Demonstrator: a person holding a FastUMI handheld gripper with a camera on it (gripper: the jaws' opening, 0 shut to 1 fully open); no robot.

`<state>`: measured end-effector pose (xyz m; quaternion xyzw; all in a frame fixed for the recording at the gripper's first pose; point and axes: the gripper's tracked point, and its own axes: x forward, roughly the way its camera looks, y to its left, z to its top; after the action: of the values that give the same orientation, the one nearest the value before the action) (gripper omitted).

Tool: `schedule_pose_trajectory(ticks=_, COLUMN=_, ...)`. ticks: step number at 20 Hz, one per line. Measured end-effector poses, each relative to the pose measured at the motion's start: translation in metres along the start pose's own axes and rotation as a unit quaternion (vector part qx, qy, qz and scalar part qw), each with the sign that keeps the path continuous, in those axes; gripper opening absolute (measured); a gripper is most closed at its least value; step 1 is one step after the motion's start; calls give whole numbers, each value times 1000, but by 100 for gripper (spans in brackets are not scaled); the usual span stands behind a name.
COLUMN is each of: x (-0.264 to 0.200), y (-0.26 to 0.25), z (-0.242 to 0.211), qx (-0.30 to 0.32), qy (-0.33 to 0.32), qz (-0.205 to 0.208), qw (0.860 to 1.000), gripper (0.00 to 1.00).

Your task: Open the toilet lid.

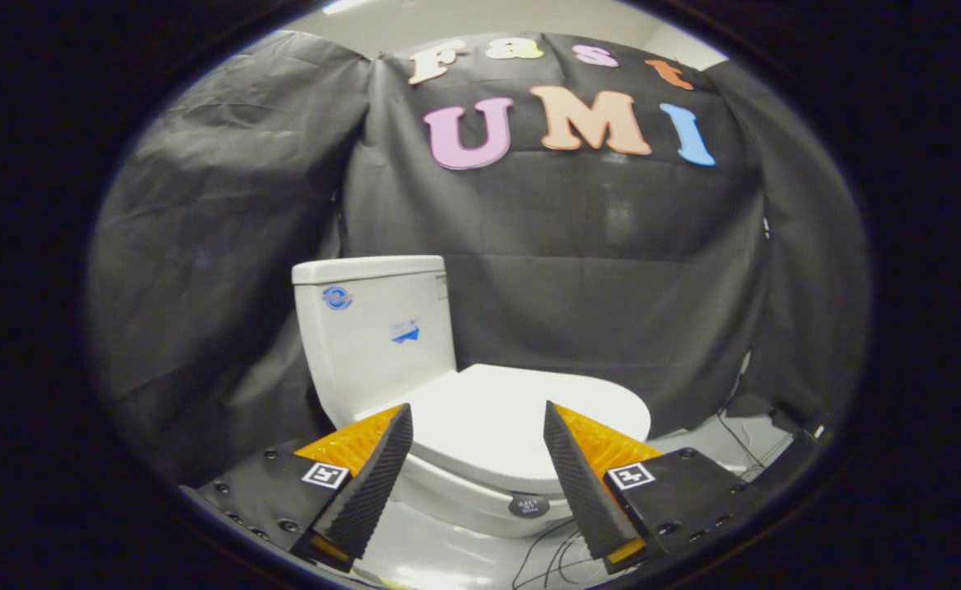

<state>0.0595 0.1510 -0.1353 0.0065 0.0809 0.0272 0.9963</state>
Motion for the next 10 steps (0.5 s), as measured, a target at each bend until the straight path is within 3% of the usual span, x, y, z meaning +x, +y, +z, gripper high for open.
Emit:
schedule_pose_trajectory(ticks=4, x=8, y=5, z=-29, qx=58, qy=18, qz=11, qw=998, gripper=97)
schedule_pose_trajectory(ticks=10, x=12, y=-27, z=-80, qx=86, qy=76, qz=-31, qw=993, gripper=99)
